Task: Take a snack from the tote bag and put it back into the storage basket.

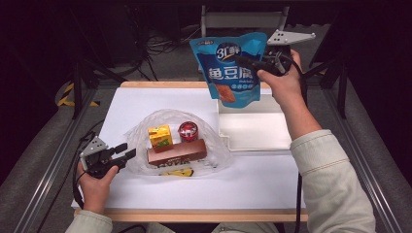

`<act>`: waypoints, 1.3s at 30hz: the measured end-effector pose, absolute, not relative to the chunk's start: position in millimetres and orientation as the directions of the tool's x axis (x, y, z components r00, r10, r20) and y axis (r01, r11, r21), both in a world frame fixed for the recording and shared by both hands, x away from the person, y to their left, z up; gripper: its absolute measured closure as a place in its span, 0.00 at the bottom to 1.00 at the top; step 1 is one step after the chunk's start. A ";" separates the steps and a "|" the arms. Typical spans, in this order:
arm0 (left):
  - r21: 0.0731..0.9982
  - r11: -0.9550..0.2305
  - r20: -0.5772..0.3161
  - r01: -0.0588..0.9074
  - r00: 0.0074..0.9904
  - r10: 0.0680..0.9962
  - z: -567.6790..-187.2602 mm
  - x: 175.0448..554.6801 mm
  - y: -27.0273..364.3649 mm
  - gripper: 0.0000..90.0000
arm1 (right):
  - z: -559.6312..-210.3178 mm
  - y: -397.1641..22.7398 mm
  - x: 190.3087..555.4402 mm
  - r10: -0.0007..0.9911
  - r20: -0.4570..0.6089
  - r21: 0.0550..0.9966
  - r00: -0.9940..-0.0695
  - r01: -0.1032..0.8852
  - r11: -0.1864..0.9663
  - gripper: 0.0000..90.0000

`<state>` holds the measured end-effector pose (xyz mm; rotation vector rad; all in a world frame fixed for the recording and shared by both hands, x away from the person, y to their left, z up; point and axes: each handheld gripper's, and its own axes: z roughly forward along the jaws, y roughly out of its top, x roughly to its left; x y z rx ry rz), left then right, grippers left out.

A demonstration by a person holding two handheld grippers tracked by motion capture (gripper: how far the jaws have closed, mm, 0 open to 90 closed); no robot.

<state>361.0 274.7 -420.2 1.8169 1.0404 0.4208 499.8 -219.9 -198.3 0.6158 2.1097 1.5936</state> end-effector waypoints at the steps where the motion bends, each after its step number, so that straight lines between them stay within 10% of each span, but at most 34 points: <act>1: 0.866 -0.171 -0.154 0.470 0.576 0.803 -420.2 361.0 274.7 0.58 | -198.5 -222.7 500.6 0.584 -0.063 0.965 -0.809 0.101 0.243 1.00; 39: 0.866 -0.170 -0.155 0.470 0.576 0.802 -420.6 361.8 272.8 0.59 | -234.2 -280.0 529.9 0.682 -0.024 0.961 -0.731 0.171 0.218 1.00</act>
